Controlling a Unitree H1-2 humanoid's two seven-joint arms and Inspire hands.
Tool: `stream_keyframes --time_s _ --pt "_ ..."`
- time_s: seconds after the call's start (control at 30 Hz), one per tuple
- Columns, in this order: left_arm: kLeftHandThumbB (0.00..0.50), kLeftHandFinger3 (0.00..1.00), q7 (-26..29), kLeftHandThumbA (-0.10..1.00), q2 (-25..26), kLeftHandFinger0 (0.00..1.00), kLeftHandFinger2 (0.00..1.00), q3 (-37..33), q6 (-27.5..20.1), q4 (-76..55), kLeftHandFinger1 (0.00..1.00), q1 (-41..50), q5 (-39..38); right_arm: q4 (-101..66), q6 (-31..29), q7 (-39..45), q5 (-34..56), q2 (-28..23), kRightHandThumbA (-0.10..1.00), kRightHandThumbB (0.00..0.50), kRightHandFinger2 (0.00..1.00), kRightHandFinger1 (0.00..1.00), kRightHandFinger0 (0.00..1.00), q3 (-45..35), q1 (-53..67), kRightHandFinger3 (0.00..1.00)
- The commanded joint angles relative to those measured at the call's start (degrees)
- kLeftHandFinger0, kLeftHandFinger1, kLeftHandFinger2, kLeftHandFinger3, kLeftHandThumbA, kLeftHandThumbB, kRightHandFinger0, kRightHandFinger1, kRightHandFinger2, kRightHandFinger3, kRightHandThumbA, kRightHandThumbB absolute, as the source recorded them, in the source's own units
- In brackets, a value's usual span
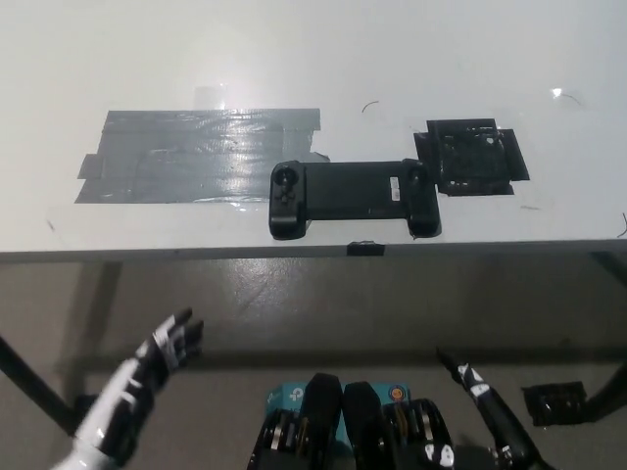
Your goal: A controller is being placed at the center of the desk near the left hand and the robot uses its left hand's index finger to press a button at the left area of the controller
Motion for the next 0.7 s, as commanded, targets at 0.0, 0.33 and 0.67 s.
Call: stream_keyframes --time_s 0.0,0.33,0.67 --pt "0.380 1.00 -4.97 1.00 6.50 0.96 1.00 0.66 7.19 -7.97 1.00 -3.43 -6.38 -1.29 -2.29 0.82 -0.57 -0.71 1.00 0.301 1.00 1.00 1.00 -0.65 -2.12 1.00" --pt "0.393 1.00 -8.48 1.00 16.91 0.00 0.00 0.24 23.62 -11.31 0.00 -22.49 -14.24 -1.32 -0.96 1.13 -0.99 -1.17 1.00 0.313 1.00 1.00 1.00 -1.05 -3.17 1.00" --pt "0.374 1.00 -12.28 1.00 18.22 0.21 0.39 -12.93 31.49 9.52 0.21 -44.03 -18.79 -1.44 -0.61 1.28 -1.11 -1.05 1.00 0.310 1.00 1.00 1.00 -0.95 -3.08 1.00"
